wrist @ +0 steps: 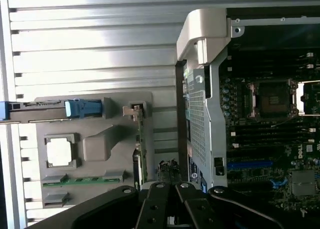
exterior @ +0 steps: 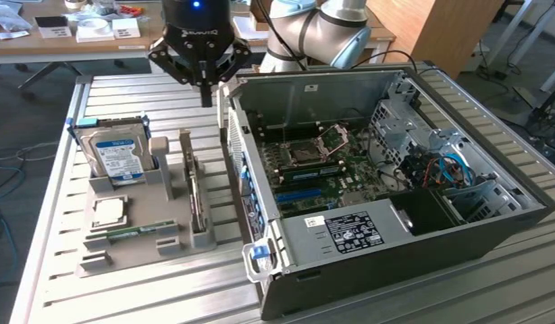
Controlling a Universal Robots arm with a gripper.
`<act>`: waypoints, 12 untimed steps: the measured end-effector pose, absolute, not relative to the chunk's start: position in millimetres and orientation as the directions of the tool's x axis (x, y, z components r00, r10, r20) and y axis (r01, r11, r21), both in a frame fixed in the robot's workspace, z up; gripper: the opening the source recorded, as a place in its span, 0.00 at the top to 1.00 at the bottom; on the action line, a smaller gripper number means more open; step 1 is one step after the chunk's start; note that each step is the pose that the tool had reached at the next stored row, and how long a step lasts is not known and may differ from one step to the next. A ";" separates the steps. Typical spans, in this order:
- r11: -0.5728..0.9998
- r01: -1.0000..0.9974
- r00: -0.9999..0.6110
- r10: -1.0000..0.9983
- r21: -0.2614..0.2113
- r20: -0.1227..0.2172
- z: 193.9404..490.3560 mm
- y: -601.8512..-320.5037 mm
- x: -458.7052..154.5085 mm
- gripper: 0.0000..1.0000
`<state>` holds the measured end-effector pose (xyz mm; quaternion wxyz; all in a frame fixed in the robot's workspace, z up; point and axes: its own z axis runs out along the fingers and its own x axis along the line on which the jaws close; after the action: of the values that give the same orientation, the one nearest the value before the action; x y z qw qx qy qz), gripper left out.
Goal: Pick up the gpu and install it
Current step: 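Reach for the gpu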
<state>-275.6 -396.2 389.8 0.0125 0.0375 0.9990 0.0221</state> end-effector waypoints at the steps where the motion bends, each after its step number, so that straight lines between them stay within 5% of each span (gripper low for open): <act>1: 0.996 0.074 -0.997 0.075 0.045 -0.023 389.8 -396.1 -278.2 0.90; 12: 0.996 0.074 -0.997 0.075 0.045 -0.023 389.2 -395.3 -304.1 0.90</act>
<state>-304.1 -395.3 389.2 0.0125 0.0374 0.9990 0.0221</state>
